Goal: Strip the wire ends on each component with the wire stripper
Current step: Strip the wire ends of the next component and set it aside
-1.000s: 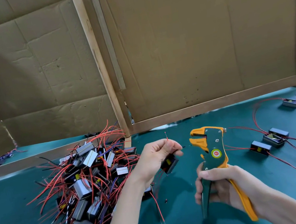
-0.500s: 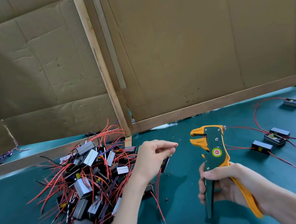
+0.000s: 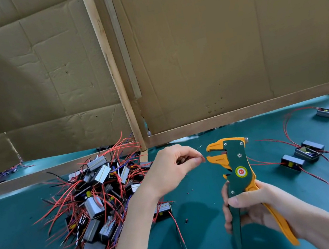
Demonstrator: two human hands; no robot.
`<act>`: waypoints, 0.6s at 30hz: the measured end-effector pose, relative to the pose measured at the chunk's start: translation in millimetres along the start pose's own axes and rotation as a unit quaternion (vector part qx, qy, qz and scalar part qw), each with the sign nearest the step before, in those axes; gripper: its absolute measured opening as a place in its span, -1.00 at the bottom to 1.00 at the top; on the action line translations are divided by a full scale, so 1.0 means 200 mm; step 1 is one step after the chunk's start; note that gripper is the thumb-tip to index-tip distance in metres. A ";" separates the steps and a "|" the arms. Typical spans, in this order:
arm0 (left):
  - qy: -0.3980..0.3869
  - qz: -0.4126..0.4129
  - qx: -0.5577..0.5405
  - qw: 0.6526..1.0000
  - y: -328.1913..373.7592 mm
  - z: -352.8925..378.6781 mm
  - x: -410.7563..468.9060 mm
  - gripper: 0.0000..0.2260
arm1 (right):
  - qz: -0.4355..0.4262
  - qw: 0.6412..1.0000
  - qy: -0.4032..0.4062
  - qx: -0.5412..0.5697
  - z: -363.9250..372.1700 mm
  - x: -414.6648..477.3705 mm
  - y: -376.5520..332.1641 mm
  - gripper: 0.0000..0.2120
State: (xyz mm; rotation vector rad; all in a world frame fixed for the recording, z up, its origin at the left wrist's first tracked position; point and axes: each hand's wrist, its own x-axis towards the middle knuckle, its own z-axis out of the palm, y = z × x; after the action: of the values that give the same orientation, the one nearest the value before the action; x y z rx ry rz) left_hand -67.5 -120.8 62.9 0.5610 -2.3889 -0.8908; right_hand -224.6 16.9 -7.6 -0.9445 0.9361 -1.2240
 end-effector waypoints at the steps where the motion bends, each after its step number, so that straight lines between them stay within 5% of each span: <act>1: -0.006 0.000 -0.001 1.000 0.01 0.00 0.00 -0.89 | 0.002 1.000 -0.001 -0.003 0.00 0.00 0.00 -0.71; 5: -0.023 -0.014 0.003 1.000 0.02 -0.01 0.00 -0.79 | 0.002 1.000 -0.007 -0.024 0.01 -0.01 0.00 -0.67; 18: -0.067 -0.010 -0.003 0.998 0.01 -0.06 -0.01 -0.89 | 0.018 0.999 0.011 -0.040 0.03 -0.03 -0.03 -0.76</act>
State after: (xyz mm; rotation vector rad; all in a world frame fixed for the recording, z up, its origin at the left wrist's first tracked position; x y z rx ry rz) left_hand -58.9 -123.5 71.6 0.5400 -2.5037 -0.9713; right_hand -220.8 23.0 0.7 -0.9747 1.0214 -1.1759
